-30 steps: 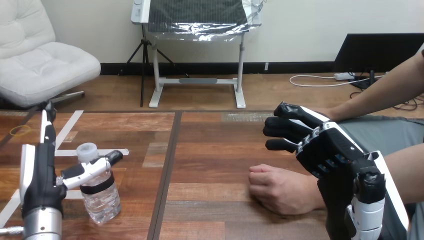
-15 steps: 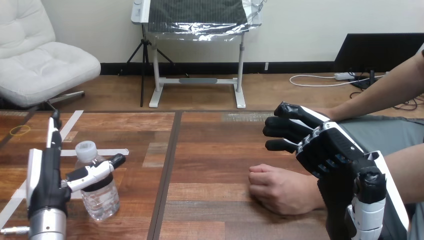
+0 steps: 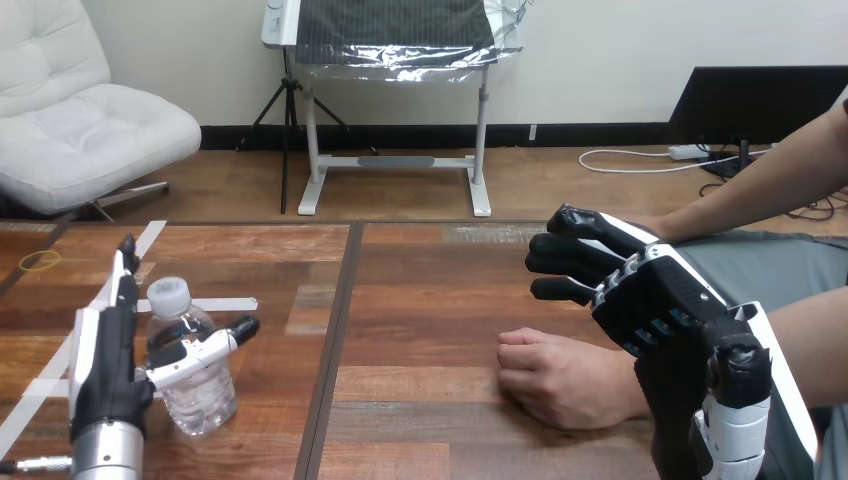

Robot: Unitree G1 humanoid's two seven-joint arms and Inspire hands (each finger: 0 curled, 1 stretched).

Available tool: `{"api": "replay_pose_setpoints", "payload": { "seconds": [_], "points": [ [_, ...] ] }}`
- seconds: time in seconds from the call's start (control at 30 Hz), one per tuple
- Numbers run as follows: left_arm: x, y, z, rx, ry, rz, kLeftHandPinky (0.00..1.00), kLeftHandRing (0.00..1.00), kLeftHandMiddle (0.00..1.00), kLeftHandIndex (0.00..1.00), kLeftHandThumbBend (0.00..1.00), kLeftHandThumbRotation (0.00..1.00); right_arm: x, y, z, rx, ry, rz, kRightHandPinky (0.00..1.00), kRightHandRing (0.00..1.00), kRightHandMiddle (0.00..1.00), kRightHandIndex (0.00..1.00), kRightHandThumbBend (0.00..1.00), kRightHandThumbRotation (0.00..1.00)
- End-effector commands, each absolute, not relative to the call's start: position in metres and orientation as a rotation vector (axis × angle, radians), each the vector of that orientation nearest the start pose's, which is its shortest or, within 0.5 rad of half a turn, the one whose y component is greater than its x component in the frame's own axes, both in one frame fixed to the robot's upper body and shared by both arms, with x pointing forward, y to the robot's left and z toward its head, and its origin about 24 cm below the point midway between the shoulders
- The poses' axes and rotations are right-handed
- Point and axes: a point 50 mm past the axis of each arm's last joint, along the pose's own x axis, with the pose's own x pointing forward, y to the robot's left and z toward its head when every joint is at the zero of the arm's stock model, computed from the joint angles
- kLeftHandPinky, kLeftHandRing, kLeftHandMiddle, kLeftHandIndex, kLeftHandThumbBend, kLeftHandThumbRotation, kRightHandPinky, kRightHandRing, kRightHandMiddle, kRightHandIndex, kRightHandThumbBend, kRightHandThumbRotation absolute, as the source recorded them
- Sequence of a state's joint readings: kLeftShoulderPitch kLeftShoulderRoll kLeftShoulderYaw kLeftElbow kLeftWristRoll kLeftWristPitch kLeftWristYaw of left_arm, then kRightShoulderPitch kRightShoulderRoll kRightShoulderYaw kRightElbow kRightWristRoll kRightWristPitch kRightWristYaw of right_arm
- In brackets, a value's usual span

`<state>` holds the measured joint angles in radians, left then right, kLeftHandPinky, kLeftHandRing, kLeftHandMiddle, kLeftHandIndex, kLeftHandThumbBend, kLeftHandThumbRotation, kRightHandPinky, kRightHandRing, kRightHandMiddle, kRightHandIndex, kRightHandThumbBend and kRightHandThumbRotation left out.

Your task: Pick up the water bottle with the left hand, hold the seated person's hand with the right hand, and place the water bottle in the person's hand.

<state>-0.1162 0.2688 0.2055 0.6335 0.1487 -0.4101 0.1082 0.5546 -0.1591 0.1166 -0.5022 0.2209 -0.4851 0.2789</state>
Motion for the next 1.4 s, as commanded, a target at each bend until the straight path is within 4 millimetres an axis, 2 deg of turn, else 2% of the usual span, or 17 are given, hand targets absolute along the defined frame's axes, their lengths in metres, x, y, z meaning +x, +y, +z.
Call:
{"api": "replay_pose_setpoints", "payload": {
  "seconds": [0.0,0.9,1.37],
  "points": [
    [0.269,0.257,0.010,0.362,-0.001,0.233,1.00,1.00,1.00,1.00,1.00,0.19,0.140,-0.156,0.110,0.043,-0.516,0.274,0.72,0.77,0.76,0.78,0.81,1.00],
    [0.272,0.253,-0.001,0.348,0.080,0.230,1.00,1.00,1.00,1.00,1.00,0.25,0.140,-0.156,0.111,0.038,-0.518,0.277,0.70,0.76,0.76,0.78,0.81,1.00],
    [0.274,0.251,-0.004,0.264,0.116,0.236,1.00,1.00,1.00,1.00,1.00,0.25,0.141,-0.157,0.110,0.043,-0.517,0.275,0.70,0.76,0.76,0.77,0.82,1.00]
  ]
}}
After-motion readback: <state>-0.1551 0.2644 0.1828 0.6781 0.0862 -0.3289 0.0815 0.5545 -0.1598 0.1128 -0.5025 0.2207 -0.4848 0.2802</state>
